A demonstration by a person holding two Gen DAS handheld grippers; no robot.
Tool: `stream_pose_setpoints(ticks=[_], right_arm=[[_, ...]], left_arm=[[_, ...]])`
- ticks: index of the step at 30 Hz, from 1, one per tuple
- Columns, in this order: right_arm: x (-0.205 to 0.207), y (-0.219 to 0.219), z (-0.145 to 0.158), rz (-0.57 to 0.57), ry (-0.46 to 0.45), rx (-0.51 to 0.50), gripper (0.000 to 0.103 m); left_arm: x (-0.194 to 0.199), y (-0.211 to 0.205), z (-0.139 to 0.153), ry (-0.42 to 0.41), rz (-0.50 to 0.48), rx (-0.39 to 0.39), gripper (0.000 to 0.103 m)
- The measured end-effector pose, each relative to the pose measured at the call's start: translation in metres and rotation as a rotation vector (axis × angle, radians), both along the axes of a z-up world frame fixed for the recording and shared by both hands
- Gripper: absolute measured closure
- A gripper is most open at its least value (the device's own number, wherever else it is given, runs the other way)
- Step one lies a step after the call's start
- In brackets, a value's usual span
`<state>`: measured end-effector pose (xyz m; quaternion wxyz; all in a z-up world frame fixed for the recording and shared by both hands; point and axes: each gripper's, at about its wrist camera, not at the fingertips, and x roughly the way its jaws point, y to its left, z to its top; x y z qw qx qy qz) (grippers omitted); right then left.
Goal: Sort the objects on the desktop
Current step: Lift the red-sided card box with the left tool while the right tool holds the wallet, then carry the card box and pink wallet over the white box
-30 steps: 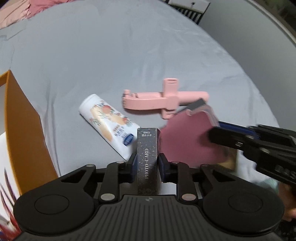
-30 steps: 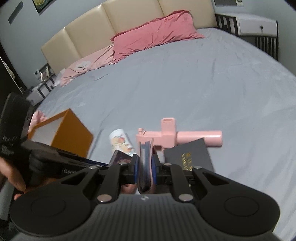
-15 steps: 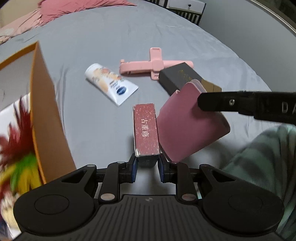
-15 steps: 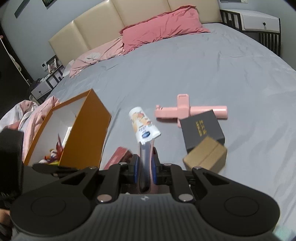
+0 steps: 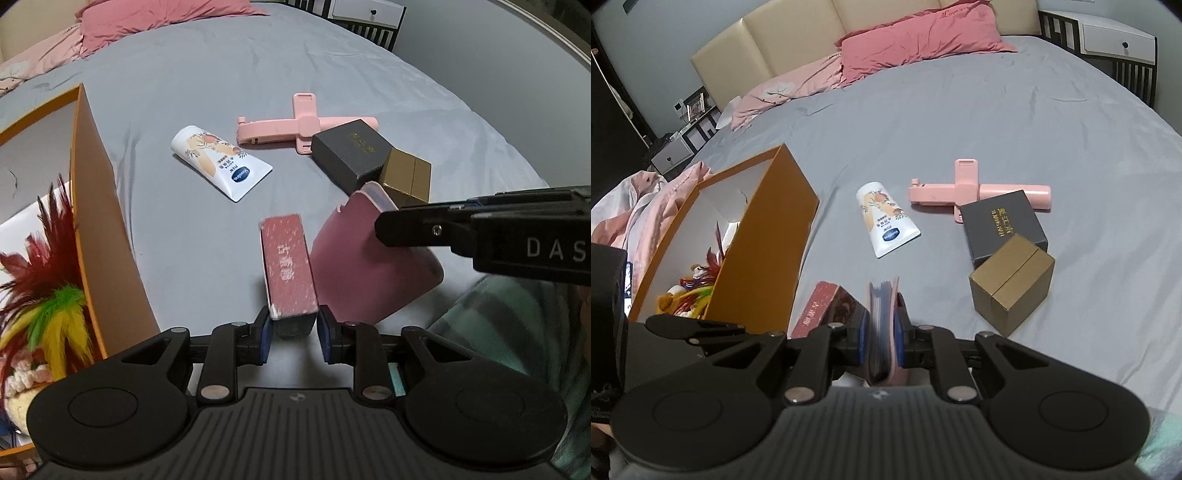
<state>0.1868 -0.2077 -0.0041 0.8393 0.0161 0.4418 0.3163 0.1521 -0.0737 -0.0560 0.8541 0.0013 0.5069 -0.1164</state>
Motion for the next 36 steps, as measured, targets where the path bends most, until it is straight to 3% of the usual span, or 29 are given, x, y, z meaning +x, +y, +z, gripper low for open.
stream_pose_setpoints(ticks=[2,15,17,23,29,36], right_arm=[[-0.001,0.000,0.000,0.004,0.003,-0.002,0.087],[0.001,0.000,-0.004,0.015,0.046,-0.028,0.081],[0.002,0.000,-0.006,0.011,0.051,-0.028,0.081],[0.000,0.001,-0.004,0.012,0.034,-0.045,0.086],[-0.011,0.000,0.021,-0.023,-0.053,-0.055,0.087],[-0.023,0.012,0.078,-0.013,-0.196,-0.013,0.087]], left_arm=[[0.000,0.000,0.003,-0.005,-0.003,0.000,0.067],[0.022,0.002,0.024,-0.013,-0.015,0.012,0.068],[0.024,0.000,0.022,-0.004,-0.012,0.015,0.073],[0.022,0.004,0.023,0.002,0.046,-0.025,0.076],[0.006,0.007,0.046,-0.056,0.067,-0.084,0.078],[-0.013,0.040,0.103,-0.173,0.110,-0.201,0.078]])
